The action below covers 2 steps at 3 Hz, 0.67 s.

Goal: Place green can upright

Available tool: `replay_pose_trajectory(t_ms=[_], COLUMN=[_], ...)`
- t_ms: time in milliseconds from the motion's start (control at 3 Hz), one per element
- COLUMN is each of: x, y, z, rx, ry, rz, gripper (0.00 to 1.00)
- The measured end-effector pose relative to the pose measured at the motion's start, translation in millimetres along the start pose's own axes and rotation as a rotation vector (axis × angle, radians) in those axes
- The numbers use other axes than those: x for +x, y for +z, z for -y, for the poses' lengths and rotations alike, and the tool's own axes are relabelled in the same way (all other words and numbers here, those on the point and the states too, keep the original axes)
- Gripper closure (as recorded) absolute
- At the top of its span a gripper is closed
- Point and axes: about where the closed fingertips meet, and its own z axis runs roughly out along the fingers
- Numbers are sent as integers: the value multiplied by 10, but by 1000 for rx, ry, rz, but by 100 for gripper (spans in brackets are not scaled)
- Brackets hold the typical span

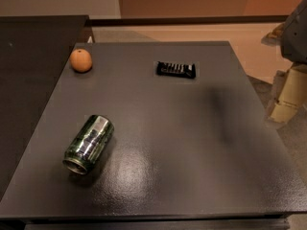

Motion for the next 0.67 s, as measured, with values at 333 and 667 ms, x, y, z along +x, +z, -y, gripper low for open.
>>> replay_pose_trajectory(t_ms=[333,667], x=[0,-102], y=[0,16], z=[0,15], rx=[0,-1], ry=[0,-41], rz=[0,16], gripper=[0,0])
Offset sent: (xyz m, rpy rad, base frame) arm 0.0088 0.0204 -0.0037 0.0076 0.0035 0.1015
